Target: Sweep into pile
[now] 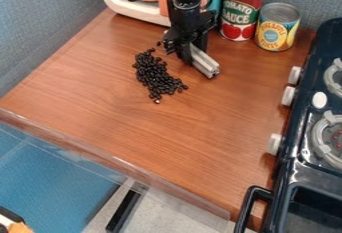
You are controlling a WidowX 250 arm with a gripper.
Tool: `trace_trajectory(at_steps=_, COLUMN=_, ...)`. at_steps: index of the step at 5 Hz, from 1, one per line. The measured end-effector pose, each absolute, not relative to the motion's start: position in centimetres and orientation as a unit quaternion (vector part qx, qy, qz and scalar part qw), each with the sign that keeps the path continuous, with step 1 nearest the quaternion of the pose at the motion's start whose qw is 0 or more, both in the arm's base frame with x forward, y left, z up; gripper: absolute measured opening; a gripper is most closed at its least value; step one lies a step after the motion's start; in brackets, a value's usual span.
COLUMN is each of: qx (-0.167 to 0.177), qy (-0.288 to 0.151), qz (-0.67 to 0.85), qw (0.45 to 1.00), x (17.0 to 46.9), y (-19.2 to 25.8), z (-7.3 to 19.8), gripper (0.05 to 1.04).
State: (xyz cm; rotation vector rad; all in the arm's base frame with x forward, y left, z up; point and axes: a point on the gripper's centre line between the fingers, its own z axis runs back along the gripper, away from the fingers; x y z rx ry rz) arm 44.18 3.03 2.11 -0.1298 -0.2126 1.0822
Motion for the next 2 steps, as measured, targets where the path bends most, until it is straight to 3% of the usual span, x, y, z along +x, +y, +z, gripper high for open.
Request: trace_trajectory(at_steps=2, qx=-0.061, qy=-0.104, qz=0.522, qw=0.844, x=44.99, y=3.58, z=2.14, gripper=0.386)
